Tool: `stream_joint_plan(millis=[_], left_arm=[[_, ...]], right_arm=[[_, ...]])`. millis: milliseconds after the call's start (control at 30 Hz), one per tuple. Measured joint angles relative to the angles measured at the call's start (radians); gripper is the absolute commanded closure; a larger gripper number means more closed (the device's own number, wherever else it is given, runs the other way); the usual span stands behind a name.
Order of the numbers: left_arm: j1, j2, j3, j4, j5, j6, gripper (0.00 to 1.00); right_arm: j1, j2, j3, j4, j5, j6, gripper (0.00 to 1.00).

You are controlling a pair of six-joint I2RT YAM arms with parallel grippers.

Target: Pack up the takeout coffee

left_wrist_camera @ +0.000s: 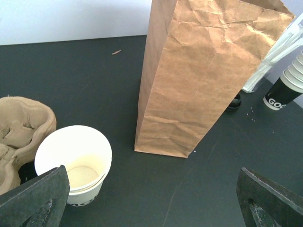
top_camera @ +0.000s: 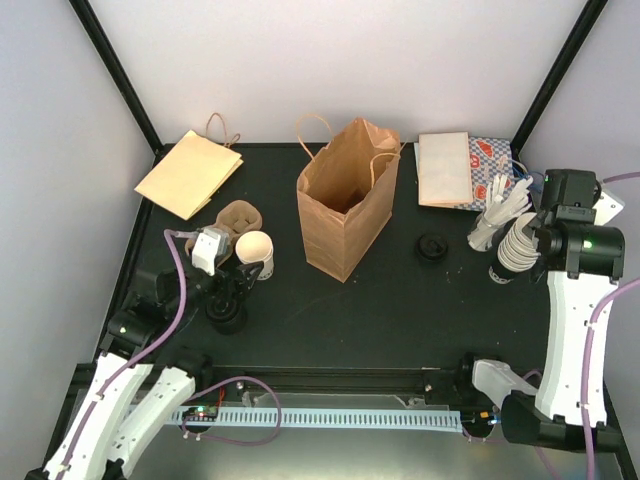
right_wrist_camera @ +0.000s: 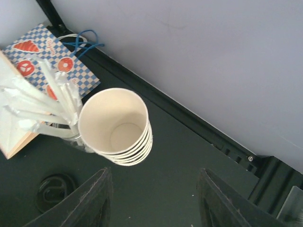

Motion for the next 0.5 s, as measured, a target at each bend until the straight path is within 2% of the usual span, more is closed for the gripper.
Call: stream_joint_plan(millis=[200,300,367,500], left_arm=[[0.0,-0.022,-0.034,0.044,0.02,0.002,0.01],[0.0,-0.023,-0.035,0.054,0.029,0.003,0.01],[0.0,-0.025,-0.039,0.063,0.033,0.003,0.01],[0.0,-0.034,-0.047,0.066,0.037,0.003,0.01]], right_arm=[[-0.08,0.068,-0.029,0.032,-0.067,0.008,0.5],[-0.09,0.103,-0.06,0.049,-0.101,0.029,0.51],[-0.09,0.124,-0.08,0.06,-0.119,0.045,0.55],[-0.09,0.183,-0.092,0.065,-0.138,0.101,0.53]])
